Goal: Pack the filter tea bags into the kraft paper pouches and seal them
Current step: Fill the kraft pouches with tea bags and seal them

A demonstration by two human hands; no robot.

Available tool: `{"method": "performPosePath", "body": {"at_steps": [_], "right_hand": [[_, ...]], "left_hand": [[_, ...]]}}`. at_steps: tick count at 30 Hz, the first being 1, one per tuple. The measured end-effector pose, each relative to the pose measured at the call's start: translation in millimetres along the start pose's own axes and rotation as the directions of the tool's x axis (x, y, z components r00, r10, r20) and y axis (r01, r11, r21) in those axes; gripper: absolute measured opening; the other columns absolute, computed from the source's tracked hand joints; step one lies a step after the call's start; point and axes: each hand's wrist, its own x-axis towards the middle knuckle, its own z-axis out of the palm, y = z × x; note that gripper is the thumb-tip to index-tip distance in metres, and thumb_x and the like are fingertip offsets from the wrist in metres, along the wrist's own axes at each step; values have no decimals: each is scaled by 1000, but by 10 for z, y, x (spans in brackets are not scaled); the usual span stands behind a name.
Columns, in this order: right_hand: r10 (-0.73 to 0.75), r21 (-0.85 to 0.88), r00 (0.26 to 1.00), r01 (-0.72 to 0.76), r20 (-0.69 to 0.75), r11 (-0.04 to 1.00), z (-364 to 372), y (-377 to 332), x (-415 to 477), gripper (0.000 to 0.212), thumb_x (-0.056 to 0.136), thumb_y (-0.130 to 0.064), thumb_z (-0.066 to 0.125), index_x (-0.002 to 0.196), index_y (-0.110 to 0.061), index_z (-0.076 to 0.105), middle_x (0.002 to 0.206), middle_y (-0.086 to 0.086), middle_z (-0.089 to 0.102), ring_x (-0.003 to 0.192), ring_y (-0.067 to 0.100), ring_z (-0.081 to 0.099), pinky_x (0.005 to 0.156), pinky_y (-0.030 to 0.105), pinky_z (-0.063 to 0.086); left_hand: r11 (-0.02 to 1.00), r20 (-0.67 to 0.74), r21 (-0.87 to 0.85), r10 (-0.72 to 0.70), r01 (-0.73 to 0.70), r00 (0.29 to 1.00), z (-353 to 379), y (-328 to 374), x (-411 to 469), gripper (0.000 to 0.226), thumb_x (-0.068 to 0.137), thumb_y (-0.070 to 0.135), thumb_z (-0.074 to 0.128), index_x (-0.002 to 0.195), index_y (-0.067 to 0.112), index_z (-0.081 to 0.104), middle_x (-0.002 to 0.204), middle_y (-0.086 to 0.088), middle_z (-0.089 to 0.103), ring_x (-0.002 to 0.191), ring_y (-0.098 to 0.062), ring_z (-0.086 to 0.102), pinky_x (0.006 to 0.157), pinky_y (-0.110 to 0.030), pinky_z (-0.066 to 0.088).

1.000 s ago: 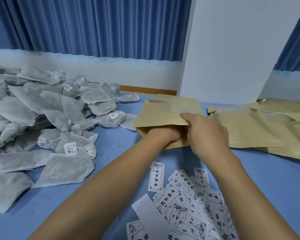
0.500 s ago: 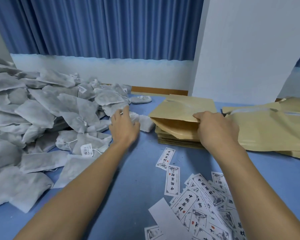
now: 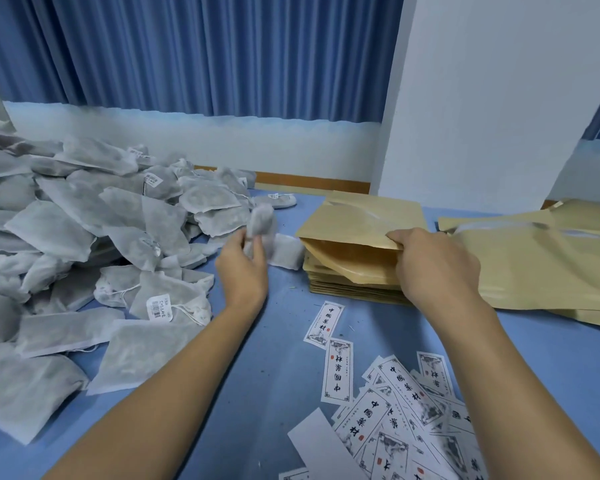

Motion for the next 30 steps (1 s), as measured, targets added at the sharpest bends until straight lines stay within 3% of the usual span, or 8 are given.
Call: {"method": "performPosePath", "body": {"at_steps": [4, 8, 10, 12, 18, 22, 27, 30], "right_hand": [[8, 19, 1000, -8, -9, 1000, -1, -3, 8, 49, 88, -2, 48, 117, -38, 65, 76, -1, 49, 78, 29, 46, 53, 28, 26], [-13, 48, 1000, 13, -18, 999, -31, 12, 0, 44, 83, -6, 51, 110, -38, 64, 98, 5, 67, 81, 33, 50, 57, 29, 29], [-54, 57, 998, 55, -18, 997, -48, 63, 3, 37, 83, -11, 56, 110, -36, 63, 103, 5, 68, 85, 34, 55, 58, 27, 31], [-74, 76, 997, 74, -3, 994, -71, 133, 20, 50, 88, -11, 56, 127, -43, 60, 115, 6, 67, 101, 34, 58, 67, 29, 34], [-139, 180, 990, 129, 41, 975, -123, 132, 38, 51, 80, -5, 46, 110, -42, 68, 100, 7, 69, 83, 33, 49, 65, 32, 36], [-109, 137, 992, 99, 64, 986, -50, 118, 41, 40, 80, -4, 45, 97, -36, 63, 92, 7, 63, 80, 35, 49, 63, 33, 36], [-122, 171, 991, 111, 56, 979, 49, 181, 117, 19, 99, -23, 46, 92, -33, 60, 89, 7, 64, 80, 38, 53, 63, 36, 42], [-157, 236, 987, 146, 29, 961, 133, 161, 107, 22, 104, -33, 41, 104, -38, 62, 88, 3, 65, 85, 36, 56, 66, 36, 47]], "left_hand": [[893, -209, -226, 345, -388, 915, -80, 464, -134, 19, 95, 9, 62, 112, 2, 67, 105, -9, 60, 97, -17, 56, 86, -22, 44], [577, -24, -201, 805, -792, 592, -22, 629, -536, 27, 89, -2, 65, 115, -8, 69, 107, -15, 60, 94, -28, 57, 87, -33, 49], [436, 95, -198, 900, -878, 425, 10, 634, -705, 24, 90, -4, 66, 112, -11, 70, 99, -19, 66, 85, -33, 59, 80, -37, 51], [390, 159, -155, 916, -908, 367, 39, 635, -747, 21, 93, -1, 65, 111, -10, 70, 94, -18, 68, 78, -32, 59, 75, -35, 51], [554, 476, 238, 649, -798, 593, 239, 914, -736, 18, 67, 1, 82, 76, 8, 68, 76, -12, 60, 69, -30, 58, 55, -34, 44], [755, 661, 329, 245, -567, 710, 529, 1259, -538, 16, 87, 6, 64, 102, 10, 65, 102, -15, 66, 96, -36, 65, 66, -34, 39], [708, 778, 401, 71, -581, 624, 918, 1235, -194, 9, 102, 17, 47, 103, 18, 56, 136, -16, 56, 104, -29, 51, 96, -36, 42], [749, 812, 356, 48, -559, 581, 1142, 1119, -48, 32, 106, 25, 35, 133, 18, 49, 147, -9, 45, 128, -28, 45, 113, -36, 33]]}}
